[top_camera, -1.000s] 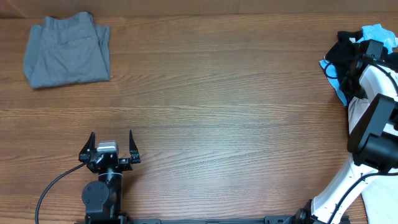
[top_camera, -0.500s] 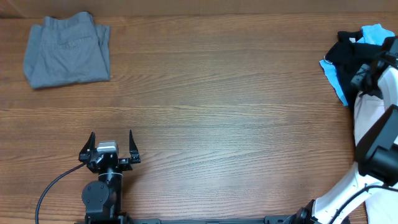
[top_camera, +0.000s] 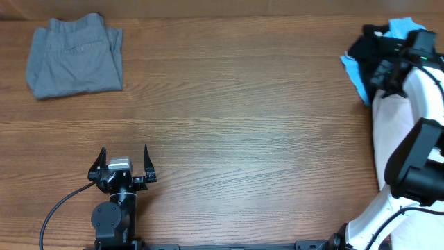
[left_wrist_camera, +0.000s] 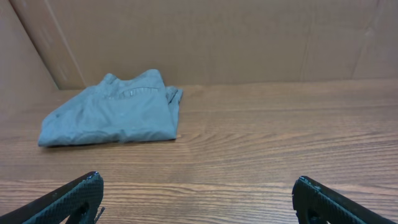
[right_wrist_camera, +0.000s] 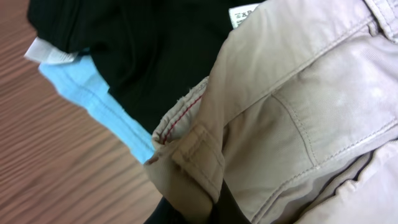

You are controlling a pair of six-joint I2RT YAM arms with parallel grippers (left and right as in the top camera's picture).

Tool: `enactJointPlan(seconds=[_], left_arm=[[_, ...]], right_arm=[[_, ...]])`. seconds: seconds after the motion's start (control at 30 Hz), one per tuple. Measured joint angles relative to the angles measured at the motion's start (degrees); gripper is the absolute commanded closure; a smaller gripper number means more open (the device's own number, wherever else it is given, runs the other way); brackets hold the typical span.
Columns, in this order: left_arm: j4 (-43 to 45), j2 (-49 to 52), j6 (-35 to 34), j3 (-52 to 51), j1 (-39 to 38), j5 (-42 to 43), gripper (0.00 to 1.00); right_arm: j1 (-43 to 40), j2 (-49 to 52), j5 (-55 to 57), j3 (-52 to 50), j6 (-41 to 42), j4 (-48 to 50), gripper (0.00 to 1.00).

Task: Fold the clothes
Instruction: 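Pull the beige pants left out of the pile with the right gripper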

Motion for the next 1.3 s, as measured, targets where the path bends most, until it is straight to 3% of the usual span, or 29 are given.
enactJointPlan(seconds=[0.2,0.7,1.07,1.3], left_arm=[[0.0,0.0,0.0,0.0,0.0,0.0,0.0],[0.0,0.0,0.0,0.0,0.0,0.0,0.0],[0.0,0.0,0.0,0.0,0.0,0.0,0.0],[0.0,0.0,0.0,0.0,0.0,0.0,0.0]], right_arm=[[4.2,-1.6,2.2,0.0,1.7,-0.1,0.96],[4.2,-14.9,4.8,0.0,3.4,-0.5,0.96],[20.7,-20.5,9.3,0.0,6.0,-4.9,0.96],[34.5,-20.7,5.3,-0.1,10.9,-4.5,0.96]])
